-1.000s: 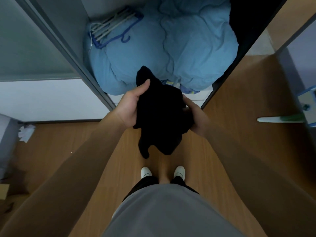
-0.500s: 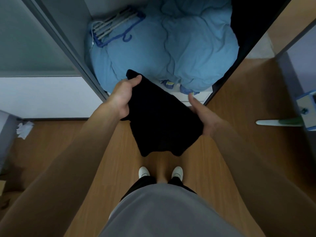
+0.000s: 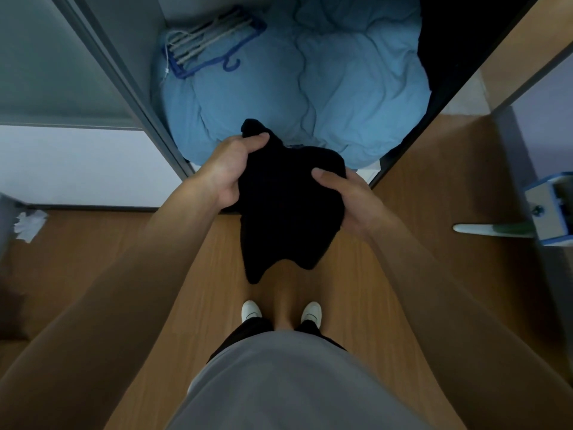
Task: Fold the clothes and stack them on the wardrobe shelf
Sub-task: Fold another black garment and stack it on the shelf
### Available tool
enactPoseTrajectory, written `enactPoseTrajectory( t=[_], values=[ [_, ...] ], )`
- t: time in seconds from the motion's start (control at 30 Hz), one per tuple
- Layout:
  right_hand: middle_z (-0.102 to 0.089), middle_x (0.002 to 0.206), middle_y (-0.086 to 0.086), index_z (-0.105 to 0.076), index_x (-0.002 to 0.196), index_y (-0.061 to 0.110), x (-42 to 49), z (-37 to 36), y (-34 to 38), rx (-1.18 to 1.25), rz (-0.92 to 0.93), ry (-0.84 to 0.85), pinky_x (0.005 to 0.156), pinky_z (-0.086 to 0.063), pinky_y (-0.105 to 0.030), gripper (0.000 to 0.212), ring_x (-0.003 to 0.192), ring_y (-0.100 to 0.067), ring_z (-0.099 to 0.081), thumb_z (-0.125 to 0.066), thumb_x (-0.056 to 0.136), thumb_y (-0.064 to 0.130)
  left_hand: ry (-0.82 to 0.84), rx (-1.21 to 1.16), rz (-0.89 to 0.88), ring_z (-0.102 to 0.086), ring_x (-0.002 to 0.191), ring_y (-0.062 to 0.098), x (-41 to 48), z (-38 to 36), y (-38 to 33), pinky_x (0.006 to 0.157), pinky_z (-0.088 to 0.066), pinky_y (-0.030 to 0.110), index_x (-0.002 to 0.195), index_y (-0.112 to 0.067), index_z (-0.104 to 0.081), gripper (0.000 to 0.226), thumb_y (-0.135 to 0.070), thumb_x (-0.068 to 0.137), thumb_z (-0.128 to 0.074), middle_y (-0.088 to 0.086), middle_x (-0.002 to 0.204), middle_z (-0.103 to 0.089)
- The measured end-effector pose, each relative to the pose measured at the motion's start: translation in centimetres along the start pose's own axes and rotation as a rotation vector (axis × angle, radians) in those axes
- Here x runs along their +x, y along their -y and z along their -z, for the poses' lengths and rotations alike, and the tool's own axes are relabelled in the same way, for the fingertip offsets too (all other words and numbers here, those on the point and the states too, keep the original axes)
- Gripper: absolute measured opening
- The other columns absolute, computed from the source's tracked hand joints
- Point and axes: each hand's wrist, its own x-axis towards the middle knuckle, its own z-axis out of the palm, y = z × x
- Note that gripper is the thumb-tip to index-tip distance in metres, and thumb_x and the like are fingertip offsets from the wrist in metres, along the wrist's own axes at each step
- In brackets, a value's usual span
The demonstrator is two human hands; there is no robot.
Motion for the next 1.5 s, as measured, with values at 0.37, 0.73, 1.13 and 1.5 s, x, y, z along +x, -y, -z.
enactPoseTrajectory(
  t=[0.37,0.73,1.13,1.5],
  values=[
    [-0.066,0.122,-0.025,-0.058,0.127,-0.006,0.8,-2.3,-0.1,-0.213,0.036,0.015,0.101,-0.052,-0.041,0.039,0.107,-0.029,-0.067,-0.067,0.091,0.001,-0.042,0.153,-0.075,-0.076,0.084,0.019,1.4,0.9,0.6,0.063,-0.058,0.024,0.109,-0.01,-0.069,0.037,-0.044,0.095,-0.063,0.006,0.092,-0.079],
    [-0.071,0.117,-0.011,-0.066,0.126,0.006,1.1,-0.5,1.5,0.241,-0.13,-0.082,0.099,-0.053,-0.039,0.035,0.108,-0.027,-0.068,-0.063,0.095,0.021,0.171,-0.028,0.011,-0.069,0.111,0.025,1.2,2.8,7.0,0.088,-0.055,0.03,0.128,-0.01,-0.064,0.045,-0.032,0.09,-0.07,0.008,0.118,-0.073],
    [-0.076,0.107,-0.01,-0.069,0.118,0.008,1.6,0.9,-1.3,-0.134,-0.098,-0.269,0.098,-0.054,-0.044,0.025,0.1,-0.025,-0.073,-0.069,0.093,0.016,-0.014,-0.143,0.077,-0.074,0.099,0.022,1.6,2.4,4.2,0.074,-0.059,0.028,0.118,-0.011,-0.068,0.046,-0.045,0.088,-0.072,0.008,0.106,-0.077],
    [-0.074,0.104,-0.001,-0.061,0.125,0.006,2.3,2.6,0.1,-0.399,-0.187,-0.417,0.065,-0.057,-0.024,0.061,0.087,-0.016,-0.074,-0.083,0.077,0.035,-0.076,0.032,0.05,-0.075,0.087,0.019,2.4,4.4,3.6,0.064,-0.058,0.024,0.136,-0.01,-0.053,0.048,-0.016,0.092,-0.071,0.011,0.112,-0.072]
  ],
)
